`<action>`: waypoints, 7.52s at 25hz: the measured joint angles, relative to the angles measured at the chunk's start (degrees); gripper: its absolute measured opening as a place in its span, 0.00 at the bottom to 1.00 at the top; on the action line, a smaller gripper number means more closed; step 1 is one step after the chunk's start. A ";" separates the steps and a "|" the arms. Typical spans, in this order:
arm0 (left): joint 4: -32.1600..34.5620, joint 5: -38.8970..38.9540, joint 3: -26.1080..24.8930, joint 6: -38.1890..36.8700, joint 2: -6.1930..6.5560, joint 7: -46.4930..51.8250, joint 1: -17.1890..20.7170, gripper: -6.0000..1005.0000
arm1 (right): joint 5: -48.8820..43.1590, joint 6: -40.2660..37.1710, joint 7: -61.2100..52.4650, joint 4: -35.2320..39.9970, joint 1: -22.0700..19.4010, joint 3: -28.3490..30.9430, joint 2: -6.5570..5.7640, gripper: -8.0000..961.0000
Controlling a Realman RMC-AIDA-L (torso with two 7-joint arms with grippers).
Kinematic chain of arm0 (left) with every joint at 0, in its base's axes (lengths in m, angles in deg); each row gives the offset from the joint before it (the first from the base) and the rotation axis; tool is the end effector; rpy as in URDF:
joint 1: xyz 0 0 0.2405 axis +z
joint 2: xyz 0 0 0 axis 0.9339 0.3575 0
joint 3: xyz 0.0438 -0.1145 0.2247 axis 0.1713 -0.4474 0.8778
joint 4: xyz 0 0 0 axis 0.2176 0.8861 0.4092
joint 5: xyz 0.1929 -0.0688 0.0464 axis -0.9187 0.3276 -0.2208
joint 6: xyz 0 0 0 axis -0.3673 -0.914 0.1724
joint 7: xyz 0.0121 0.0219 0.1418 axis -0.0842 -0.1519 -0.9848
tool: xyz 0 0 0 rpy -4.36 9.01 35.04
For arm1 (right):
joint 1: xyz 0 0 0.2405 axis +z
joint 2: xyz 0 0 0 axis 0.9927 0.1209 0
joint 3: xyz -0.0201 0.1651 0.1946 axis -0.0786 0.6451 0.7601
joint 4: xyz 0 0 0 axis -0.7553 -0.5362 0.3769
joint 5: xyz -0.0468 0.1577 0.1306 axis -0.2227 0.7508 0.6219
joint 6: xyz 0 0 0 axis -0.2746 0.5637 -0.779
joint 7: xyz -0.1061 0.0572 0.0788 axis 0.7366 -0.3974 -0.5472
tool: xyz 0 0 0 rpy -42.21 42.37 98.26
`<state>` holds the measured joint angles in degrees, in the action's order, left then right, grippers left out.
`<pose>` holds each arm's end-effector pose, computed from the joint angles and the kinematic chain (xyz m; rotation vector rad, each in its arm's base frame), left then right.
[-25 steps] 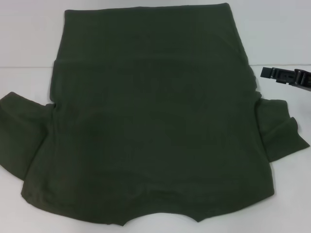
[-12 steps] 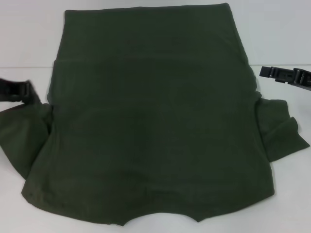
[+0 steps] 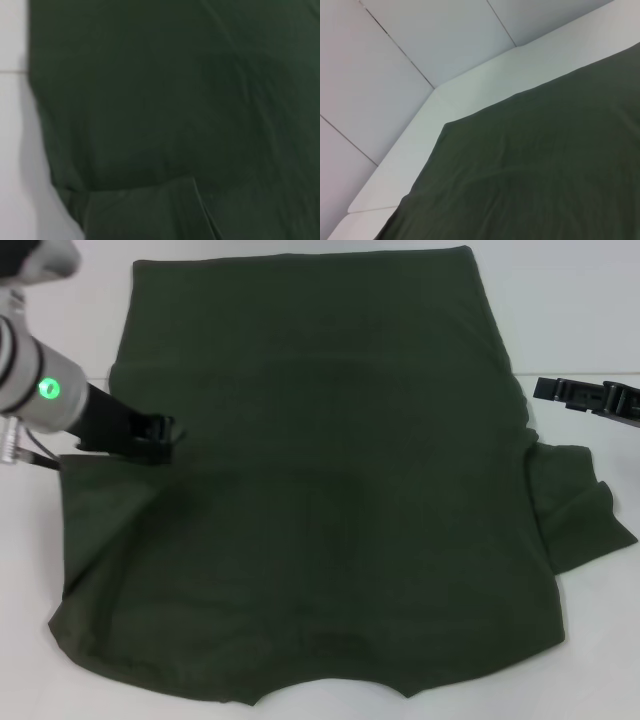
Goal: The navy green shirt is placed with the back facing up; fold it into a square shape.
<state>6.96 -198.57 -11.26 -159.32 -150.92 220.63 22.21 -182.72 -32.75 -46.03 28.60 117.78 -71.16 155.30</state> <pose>-0.1963 0.4162 0.0527 -2.0321 -1.5151 0.0980 0.2779 0.4047 0.0664 -2.1057 1.3763 0.7349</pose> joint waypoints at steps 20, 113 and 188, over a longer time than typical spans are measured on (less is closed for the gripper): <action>3.68 10.07 0.41 1.30 -1.12 -8.57 6.82 0.23 | -0.13 -0.02 -0.38 0.00 -0.84 0.03 -0.16 0.78; -15.60 59.09 -8.21 -2.41 -1.64 -49.56 23.99 0.91 | -32.50 6.05 -17.21 -5.19 7.69 -1.81 -1.84 0.23; -18.19 63.39 -14.07 -6.06 -1.09 -50.91 24.61 0.91 | -29.99 -1.54 -26.59 -2.15 19.78 -10.92 0.90 0.07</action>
<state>-11.23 -135.18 -25.33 -165.37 -152.01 169.72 46.82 -212.71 -34.29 -72.62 26.44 137.56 -82.09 156.20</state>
